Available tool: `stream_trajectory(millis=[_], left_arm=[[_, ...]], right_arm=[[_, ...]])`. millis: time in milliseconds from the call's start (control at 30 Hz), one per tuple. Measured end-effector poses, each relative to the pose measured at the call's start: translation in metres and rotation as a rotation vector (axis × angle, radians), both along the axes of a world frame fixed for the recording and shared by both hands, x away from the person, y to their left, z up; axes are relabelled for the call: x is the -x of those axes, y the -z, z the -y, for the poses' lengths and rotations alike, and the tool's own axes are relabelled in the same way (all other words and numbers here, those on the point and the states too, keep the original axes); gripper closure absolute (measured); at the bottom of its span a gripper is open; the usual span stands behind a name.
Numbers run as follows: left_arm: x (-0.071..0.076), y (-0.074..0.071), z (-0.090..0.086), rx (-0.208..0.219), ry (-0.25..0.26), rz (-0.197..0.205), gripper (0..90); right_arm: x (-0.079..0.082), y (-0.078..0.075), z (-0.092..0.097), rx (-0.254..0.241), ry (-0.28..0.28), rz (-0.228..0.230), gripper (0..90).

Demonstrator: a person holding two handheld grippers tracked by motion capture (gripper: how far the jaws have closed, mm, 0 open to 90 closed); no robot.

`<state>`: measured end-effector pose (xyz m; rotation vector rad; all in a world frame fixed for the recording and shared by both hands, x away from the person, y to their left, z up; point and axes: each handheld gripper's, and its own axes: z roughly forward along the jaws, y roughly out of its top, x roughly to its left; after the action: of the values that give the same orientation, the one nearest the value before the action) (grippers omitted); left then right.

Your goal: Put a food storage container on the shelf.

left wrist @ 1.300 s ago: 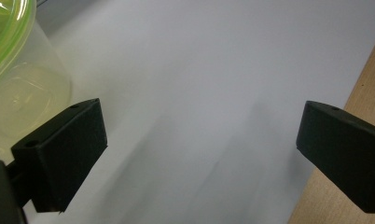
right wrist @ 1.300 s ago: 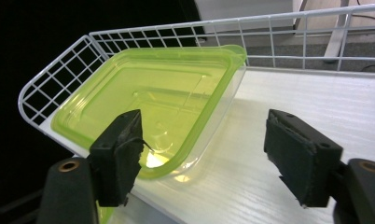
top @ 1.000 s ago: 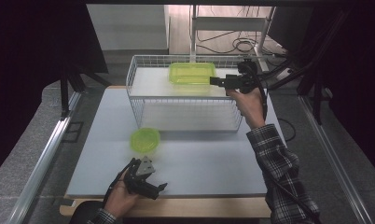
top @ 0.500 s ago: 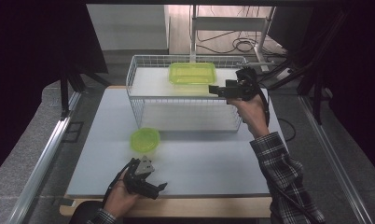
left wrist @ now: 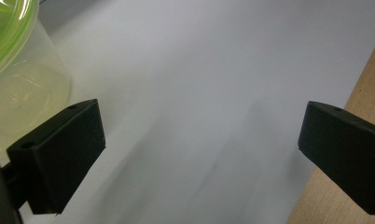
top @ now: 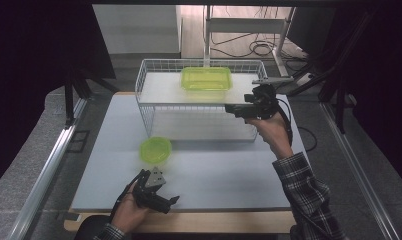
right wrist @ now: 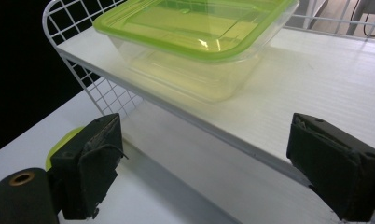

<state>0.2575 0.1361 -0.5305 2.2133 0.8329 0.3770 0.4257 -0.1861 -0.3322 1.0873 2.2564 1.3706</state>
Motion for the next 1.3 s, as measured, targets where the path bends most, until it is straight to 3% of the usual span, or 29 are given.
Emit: stream_trajectory(millis=[400, 700, 1300], left_arm=[[0.000, 0.001, 0.001, -0.006, 0.001, -0.001, 0.3], [0.000, 0.001, 0.001, -0.020, 0.006, -0.001, 0.3], [0.001, 0.002, 0.003, -0.037, 0.009, -0.001, 0.4]], right_arm=[[0.019, 0.013, -0.001, 0.034, -0.017, 0.012, 7.4], [0.031, 0.036, 0.004, 0.079, -0.053, 0.001, 6.4], [0.054, 0.069, 0.014, 0.108, -0.072, -0.012, 5.5]])
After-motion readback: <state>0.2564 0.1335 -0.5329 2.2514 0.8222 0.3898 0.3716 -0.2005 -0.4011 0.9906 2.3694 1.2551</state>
